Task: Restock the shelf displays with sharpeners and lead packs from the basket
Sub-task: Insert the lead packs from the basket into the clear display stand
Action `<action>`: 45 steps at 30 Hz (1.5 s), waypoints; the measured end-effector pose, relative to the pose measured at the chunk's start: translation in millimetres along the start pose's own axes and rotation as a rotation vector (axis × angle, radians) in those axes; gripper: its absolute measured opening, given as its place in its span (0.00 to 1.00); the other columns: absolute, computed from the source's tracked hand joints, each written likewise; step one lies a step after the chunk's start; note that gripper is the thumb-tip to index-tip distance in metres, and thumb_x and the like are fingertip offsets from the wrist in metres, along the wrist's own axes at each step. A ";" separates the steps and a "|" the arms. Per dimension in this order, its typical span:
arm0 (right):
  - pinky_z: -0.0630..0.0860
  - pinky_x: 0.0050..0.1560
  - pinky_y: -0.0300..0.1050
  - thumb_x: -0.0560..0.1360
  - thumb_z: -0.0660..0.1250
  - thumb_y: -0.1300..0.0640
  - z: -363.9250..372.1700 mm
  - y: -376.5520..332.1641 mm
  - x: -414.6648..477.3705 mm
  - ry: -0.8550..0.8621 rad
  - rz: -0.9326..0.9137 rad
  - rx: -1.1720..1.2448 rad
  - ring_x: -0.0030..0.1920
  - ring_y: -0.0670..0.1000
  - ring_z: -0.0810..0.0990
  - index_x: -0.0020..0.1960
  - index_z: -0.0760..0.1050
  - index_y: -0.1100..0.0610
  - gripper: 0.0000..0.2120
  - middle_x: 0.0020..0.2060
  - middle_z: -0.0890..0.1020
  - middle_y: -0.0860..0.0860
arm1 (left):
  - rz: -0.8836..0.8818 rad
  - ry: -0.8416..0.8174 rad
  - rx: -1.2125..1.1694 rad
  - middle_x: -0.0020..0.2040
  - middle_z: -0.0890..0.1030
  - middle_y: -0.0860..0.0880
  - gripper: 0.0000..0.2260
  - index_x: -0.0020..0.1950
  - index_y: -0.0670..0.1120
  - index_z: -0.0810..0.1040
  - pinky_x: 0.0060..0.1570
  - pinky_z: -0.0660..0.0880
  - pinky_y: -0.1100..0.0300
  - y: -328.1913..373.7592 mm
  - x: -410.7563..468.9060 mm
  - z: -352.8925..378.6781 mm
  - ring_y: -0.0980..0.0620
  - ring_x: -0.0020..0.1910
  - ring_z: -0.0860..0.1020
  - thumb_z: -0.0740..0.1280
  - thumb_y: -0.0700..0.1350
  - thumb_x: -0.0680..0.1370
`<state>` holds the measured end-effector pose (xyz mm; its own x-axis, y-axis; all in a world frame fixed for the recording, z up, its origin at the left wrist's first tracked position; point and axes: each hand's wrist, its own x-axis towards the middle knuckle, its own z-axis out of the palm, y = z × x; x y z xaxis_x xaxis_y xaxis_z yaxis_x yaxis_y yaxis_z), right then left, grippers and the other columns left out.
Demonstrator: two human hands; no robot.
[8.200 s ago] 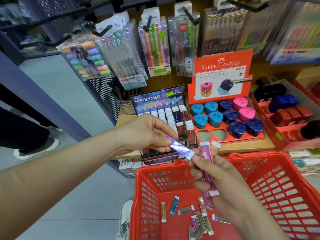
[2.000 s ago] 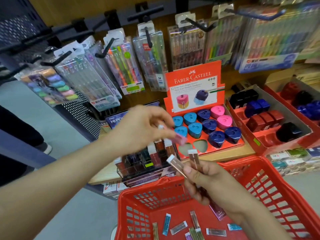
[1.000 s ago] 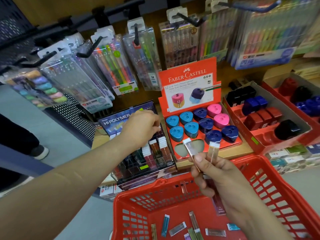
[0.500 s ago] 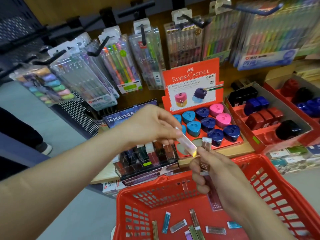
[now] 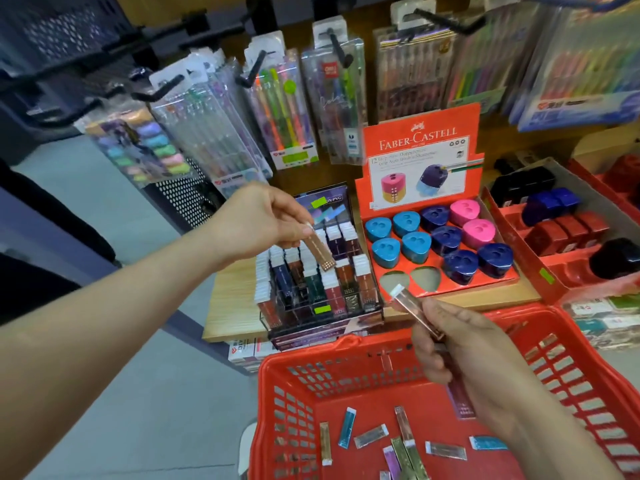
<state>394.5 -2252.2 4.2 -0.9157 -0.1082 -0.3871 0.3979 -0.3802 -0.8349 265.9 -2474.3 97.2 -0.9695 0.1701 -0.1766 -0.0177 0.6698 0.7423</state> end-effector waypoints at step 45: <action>0.62 0.21 0.37 0.74 0.67 0.59 27.1 7.7 -7.7 -0.008 -0.022 -0.141 0.26 0.48 0.72 0.39 0.77 0.60 0.06 0.31 0.79 0.57 | 0.051 -0.144 0.062 0.36 0.84 0.50 0.07 0.44 0.44 0.84 0.39 0.79 0.61 -8.6 -28.1 20.5 0.57 0.33 0.80 0.70 0.47 0.76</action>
<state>403.1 -2279.2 11.3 -0.9245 -0.1088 -0.3653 0.3811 -0.2501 -0.8901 298.3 -2470.1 82.6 -0.9237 0.3036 -0.2336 0.0502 0.7004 0.7120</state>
